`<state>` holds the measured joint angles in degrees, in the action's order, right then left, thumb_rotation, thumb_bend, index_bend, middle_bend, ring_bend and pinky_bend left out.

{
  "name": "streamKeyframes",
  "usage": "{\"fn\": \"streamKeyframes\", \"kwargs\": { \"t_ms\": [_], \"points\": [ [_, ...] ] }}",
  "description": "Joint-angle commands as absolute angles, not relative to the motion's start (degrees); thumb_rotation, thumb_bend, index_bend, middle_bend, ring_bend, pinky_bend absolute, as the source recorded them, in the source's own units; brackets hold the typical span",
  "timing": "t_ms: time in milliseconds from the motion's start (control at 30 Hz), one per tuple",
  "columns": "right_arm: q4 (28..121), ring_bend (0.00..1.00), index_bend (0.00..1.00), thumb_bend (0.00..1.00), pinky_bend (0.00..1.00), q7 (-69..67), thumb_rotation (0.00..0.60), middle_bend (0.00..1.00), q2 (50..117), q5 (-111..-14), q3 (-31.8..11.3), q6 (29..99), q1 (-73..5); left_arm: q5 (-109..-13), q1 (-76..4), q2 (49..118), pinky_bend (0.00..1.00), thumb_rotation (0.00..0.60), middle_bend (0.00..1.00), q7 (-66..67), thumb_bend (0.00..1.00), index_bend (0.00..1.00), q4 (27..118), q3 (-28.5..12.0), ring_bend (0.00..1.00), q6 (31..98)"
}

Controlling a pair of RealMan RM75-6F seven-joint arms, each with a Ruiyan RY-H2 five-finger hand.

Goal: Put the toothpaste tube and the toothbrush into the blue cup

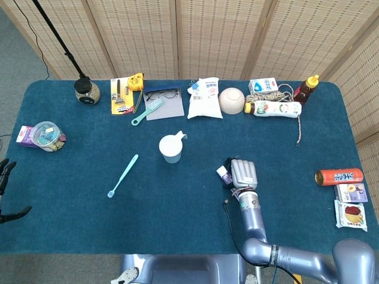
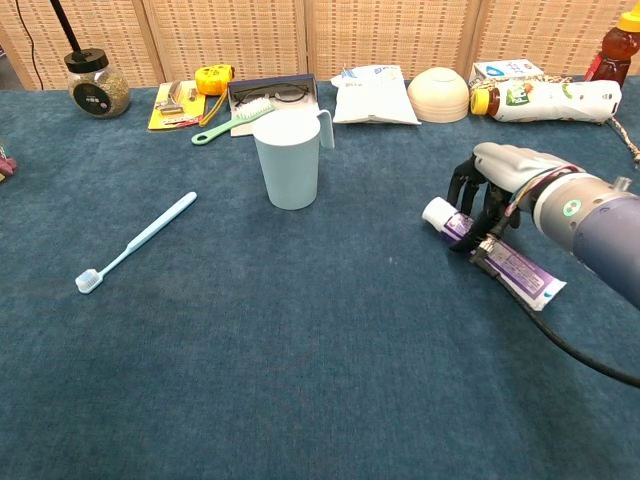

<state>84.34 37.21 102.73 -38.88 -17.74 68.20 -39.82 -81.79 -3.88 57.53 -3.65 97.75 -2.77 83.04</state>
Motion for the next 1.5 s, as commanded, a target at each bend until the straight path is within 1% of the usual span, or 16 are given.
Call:
{"fn": "streamKeyframes", "kwargs": {
  "t_ms": [33,100,200,367,500,600,700,733,833,900,933,1000,1133,1500],
  "points": [
    [84.1,0.61,0.55,0.38,0.72,34.7,0.6,0.55,102.7,-41.5,-17.2,68.4,-39.2,-81.8,-3.9,57.6,0.0,0.6,0.0,-3.6,0.0,0.0,97.8,-2.8,0.0,83.0],
    [84.3,0.63,0.57,0.42,0.74,33.5,0.6,0.57,102.4,-42.8,-16.9,68.6,-38.8,-81.8,-4.0,57.6,0.0,0.6,0.0,-3.4,0.0,0.0,97.8,-2.7,0.0,82.9],
    [84.7,0.63,0.58,0.45,0.74,32.8,0.6,0.57,102.0,-44.0,-16.6,68.8,-38.5,-82.0,-4.0,57.6,0.0,0.6,0.0,-3.3,0.0,0.0,97.9,-2.6,0.0,82.8],
    [87.7,0.63,0.58,0.46,0.74,29.6,0.6,0.57,100.0,-48.6,-16.2,70.4,-37.2,-81.8,-4.0,57.5,0.0,0.6,0.0,-3.5,0.0,0.0,97.9,-2.7,0.0,82.7],
    [91.1,0.64,0.59,0.46,0.74,24.5,0.6,0.58,97.1,-53.3,-17.1,71.5,-35.8,-81.9,-4.0,57.4,0.0,0.6,0.0,-3.8,0.0,0.0,97.9,-2.6,0.0,82.7],
    [92.1,0.64,0.59,0.46,0.74,19.7,0.6,0.58,95.5,-58.8,-18.4,73.6,-35.2,-82.1,-3.9,57.3,0.0,0.6,0.0,-4.0,0.0,0.0,97.9,-2.6,0.0,82.7],
    [92.2,0.65,0.6,0.46,0.74,16.2,0.6,0.59,94.7,-62.8,-20.6,75.9,-35.3,-82.4,-3.8,57.2,0.0,0.6,0.0,-4.2,0.0,0.0,98.0,-2.5,0.0,82.9],
    [92.2,0.65,0.6,0.46,0.74,15.3,0.6,0.59,94.4,-63.8,-22.0,76.6,-35.7,-82.5,-3.8,57.2,0.0,0.6,0.0,-4.4,0.0,0.0,98.0,-2.4,0.0,83.1],
    [92.4,0.65,0.6,0.46,0.74,13.6,0.6,0.59,94.0,-64.1,-24.9,76.6,-37.0,-82.8,-3.6,57.0,0.0,0.6,0.0,-4.8,0.0,0.0,97.9,-2.3,0.0,83.4],
    [93.2,0.65,0.6,0.46,0.74,12.0,0.6,0.59,94.1,-63.4,-27.7,76.2,-38.2,-83.0,-3.5,57.0,0.0,0.6,0.0,-5.1,0.0,0.0,97.8,-2.3,0.0,83.5],
    [93.1,0.66,0.61,0.46,0.74,11.7,0.6,0.59,94.2,-63.4,-28.2,76.2,-38.5,-83.0,-3.5,56.9,0.0,0.6,0.0,-5.1,0.0,0.0,97.8,-2.3,0.0,83.5],
    [93.2,0.66,0.61,0.46,0.74,9.1,0.6,0.59,95.6,-63.6,-30.9,77.0,-40.1,-83.0,-3.4,56.9,0.0,0.6,0.0,-5.3,0.0,0.0,97.7,-2.3,0.0,83.6],
    [93.5,0.66,0.61,0.46,0.74,6.2,0.6,0.6,98.0,-62.2,-34.5,76.5,-43.1,-83.2,-3.4,56.8,0.0,0.6,0.0,-5.7,0.0,0.0,97.6,-2.2,0.0,83.6],
    [84.7,0.66,0.61,0.46,0.74,3.3,0.6,0.6,107.7,-58.7,-40.4,76.5,-53.3,-82.0,-3.8,56.4,0.0,0.6,0.0,-7.2,0.0,0.0,97.2,-2.6,0.0,82.5]
  ]
}}
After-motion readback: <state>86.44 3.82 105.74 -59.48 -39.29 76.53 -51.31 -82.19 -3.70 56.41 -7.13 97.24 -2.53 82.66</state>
